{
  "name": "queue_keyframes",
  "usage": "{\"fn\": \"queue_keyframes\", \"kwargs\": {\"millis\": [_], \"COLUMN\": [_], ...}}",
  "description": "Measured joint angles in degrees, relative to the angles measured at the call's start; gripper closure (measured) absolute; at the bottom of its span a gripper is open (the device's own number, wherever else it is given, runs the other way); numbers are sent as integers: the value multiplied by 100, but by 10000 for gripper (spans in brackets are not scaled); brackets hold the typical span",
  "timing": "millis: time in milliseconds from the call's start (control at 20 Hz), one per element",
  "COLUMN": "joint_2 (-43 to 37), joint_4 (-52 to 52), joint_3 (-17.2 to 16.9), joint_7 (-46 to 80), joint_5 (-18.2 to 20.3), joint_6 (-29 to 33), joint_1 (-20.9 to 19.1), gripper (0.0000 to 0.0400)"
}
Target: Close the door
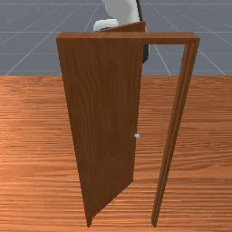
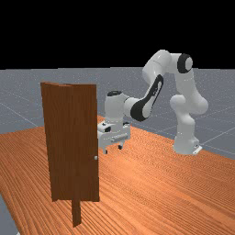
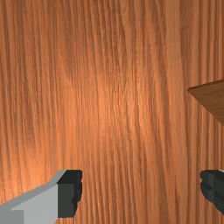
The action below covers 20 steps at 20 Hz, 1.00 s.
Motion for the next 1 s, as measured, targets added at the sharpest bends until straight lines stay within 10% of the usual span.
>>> {"fn": "queue_keyframes", "kwargs": {"millis": [100,250,350,450,750,1000], "joint_2": [288,1132,1216,1374,1105,1249], "joint_4": [457,1363,1122,1088,380,698], "joint_3": [-101,-319,-360,-355,13,264], "joint_7": [-1120,-2084,-1842,-1802,-2046,38], "joint_5": [175,376,318,296,-14,-280], "joint_6": [-133,110,91,408,805,557], "joint_1": [-563,-1495,-1395,-1335,-825,932], "gripper": [252,367,135,50,0,0]}}
